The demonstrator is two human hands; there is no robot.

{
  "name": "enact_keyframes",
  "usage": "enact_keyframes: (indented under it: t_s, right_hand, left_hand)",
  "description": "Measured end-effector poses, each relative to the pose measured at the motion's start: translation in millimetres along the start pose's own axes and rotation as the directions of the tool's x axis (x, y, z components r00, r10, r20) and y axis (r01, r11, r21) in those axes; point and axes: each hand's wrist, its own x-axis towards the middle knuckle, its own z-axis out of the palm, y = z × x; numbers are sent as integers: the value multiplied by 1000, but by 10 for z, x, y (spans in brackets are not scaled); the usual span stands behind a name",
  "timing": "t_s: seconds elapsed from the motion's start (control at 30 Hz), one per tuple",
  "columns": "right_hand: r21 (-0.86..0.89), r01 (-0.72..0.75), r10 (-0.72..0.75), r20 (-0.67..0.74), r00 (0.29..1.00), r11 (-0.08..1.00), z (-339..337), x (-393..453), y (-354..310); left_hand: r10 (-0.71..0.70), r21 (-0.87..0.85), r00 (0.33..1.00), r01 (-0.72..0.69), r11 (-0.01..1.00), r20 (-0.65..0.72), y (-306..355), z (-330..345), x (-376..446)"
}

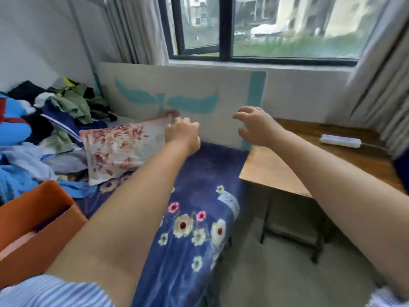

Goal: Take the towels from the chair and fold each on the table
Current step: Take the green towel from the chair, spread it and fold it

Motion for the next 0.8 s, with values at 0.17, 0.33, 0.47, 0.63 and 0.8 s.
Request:
enact_keyframes:
  t_s: [0.17, 0.33, 0.47, 0.63, 0.8]
  right_hand:
    - [-12, -238, 237, -69, 969, 971, -431, -573, 1320]
    - [-35, -398, 395, -83, 915, 917, -814, -1080, 2600]
    - [-66, -487, 481, -86, 872, 871, -1046, -1499, 3555]
    - [-56, -610, 606, -81, 792, 790, -1281, -1890, 4562]
    - [-29, -699, 695, -91, 714, 714, -1302, -2066, 5402]
  left_hand:
    - [251, -35, 967, -252, 967, -46, 1579, -133, 462]
    - [420, -39, 906, -423, 905, -59, 3090, -143, 753]
    - [513, -39, 854, -517, 855, -81, 4187, -174, 998]
    - [598, -80, 799, -601, 795, -63, 5270, -233, 1262]
    - [666, -153, 744, -664, 732, -47, 6077, -199, 1555]
